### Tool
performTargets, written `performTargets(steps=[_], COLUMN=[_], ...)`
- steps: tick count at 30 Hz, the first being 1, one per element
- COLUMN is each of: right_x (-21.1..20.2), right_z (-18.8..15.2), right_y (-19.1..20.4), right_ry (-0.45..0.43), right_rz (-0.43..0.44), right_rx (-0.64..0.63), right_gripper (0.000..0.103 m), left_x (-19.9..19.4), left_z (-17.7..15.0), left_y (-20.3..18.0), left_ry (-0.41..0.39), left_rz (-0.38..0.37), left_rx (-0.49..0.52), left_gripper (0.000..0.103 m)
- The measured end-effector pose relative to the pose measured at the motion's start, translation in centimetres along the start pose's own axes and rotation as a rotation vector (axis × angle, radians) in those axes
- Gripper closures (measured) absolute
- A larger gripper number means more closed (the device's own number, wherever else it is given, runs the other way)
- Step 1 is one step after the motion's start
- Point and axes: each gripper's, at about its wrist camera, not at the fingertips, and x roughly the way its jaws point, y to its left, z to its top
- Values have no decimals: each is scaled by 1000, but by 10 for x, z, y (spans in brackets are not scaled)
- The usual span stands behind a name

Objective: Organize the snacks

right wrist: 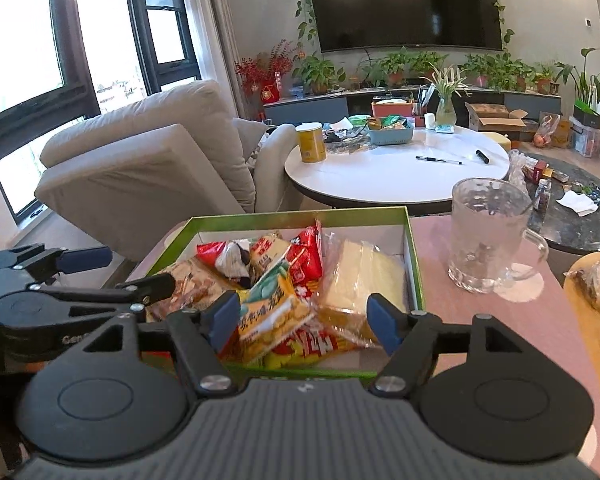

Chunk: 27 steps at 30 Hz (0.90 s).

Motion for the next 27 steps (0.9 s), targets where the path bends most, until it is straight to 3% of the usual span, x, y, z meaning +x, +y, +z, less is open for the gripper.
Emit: performTargets(steps=[11,22,27], right_x=[-28,-53,-57], right_z=[-20,-48,-58], right_y=[-14,-11,-8], right_ry=[14,53,61], right_rz=[-43,-63,-64], right_rx=[60,105,114], right_gripper=[25,25,25], left_x=[-44,-80,-87], left_z=[-46,-98,-112], left_y=[-7,-59,-81], left_ry=[53,160,156], left_rz=[-55,-268,-334], left_rx=[-21,44,102], left_gripper=[27,24,16])
